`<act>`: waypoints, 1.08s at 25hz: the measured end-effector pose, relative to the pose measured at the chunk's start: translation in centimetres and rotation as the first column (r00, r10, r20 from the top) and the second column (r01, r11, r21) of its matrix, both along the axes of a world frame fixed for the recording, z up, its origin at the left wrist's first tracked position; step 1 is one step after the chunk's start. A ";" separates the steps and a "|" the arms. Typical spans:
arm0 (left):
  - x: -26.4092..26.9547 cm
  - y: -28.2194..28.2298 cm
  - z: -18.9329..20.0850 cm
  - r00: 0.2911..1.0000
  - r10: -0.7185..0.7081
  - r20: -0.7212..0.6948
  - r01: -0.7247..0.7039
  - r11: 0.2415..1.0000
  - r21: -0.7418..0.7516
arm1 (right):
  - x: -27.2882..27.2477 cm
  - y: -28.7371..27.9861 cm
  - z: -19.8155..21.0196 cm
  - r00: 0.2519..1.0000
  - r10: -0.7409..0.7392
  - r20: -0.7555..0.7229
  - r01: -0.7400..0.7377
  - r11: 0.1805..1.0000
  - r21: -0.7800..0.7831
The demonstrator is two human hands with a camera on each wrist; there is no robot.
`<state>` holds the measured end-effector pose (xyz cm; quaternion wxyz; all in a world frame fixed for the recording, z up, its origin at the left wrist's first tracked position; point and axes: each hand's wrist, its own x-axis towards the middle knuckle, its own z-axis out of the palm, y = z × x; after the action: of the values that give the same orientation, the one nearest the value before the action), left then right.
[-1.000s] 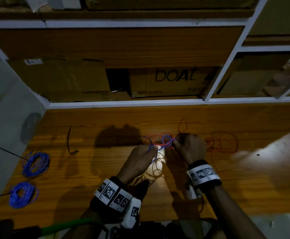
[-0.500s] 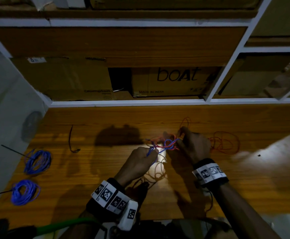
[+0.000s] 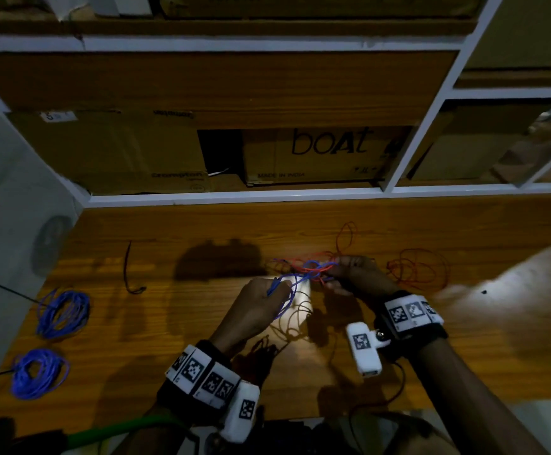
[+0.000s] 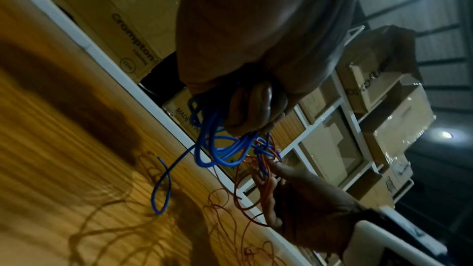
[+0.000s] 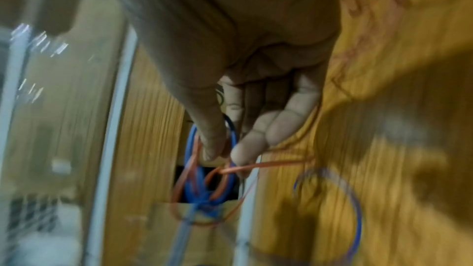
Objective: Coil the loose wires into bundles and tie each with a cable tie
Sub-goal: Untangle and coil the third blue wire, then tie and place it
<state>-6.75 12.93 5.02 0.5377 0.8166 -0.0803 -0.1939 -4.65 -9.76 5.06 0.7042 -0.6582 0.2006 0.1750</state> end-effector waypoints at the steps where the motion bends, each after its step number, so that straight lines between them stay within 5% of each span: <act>1: 0.1 0.0 0.1 0.999 0.029 -0.023 -0.030 0.999 -0.042 | -0.1 -0.2 0.2 0.999 -0.024 -0.040 0.028 0.994 0.105; 5: 0.6 0.2 0.3 0.990 0.080 -0.112 -0.099 0.981 -0.170 | -0.3 0.3 -0.1 0.998 -0.060 -0.007 0.060 0.980 0.190; 9: 0.0 -0.2 1.0 0.991 0.031 -0.131 -0.060 0.973 -0.222 | 0.1 0.3 -0.5 0.935 -0.021 0.355 0.098 0.975 -0.198; 11: -0.1 0.1 0.9 0.989 0.017 -0.144 -0.051 0.971 -0.235 | 0.2 -0.6 -0.3 0.847 0.217 0.485 0.101 0.831 -0.547; 13: -0.1 0.6 1.0 0.992 -0.013 -0.124 -0.016 0.974 -0.228 | 0.0 -1.6 -0.6 0.768 0.434 0.472 0.149 0.595 -0.790; 15: -0.2 0.7 1.1 0.996 -0.048 -0.075 0.033 0.983 -0.182 | 0.1 -2.1 -0.9 0.751 0.517 0.410 0.199 0.414 -0.888; 19: -0.2 0.4 1.5 0.996 -0.082 -0.022 0.080 0.993 -0.083 | 0.8 -2.6 -0.9 0.755 0.535 0.380 0.278 0.264 -0.924; 20: -0.2 0.4 1.5 0.997 -0.079 -0.016 0.078 0.994 -0.076 | 0.9 -2.6 -0.8 0.760 0.514 0.398 0.284 0.289 -0.914; 23: -0.1 1.0 1.3 0.998 -0.040 0.039 0.040 0.999 -0.012 | 0.4 -2.5 -1.2 0.771 0.450 0.450 0.136 0.574 -0.807; 27: -0.5 1.6 0.0 0.995 0.004 0.101 -0.009 0.998 0.057 | -1.1 -2.1 -1.6 0.753 0.500 0.428 -0.101 0.730 -0.676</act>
<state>-7.21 14.53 4.98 0.5097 0.8408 -0.0990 -0.1529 -5.72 -11.82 3.42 0.4360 -0.8948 -0.0961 0.0067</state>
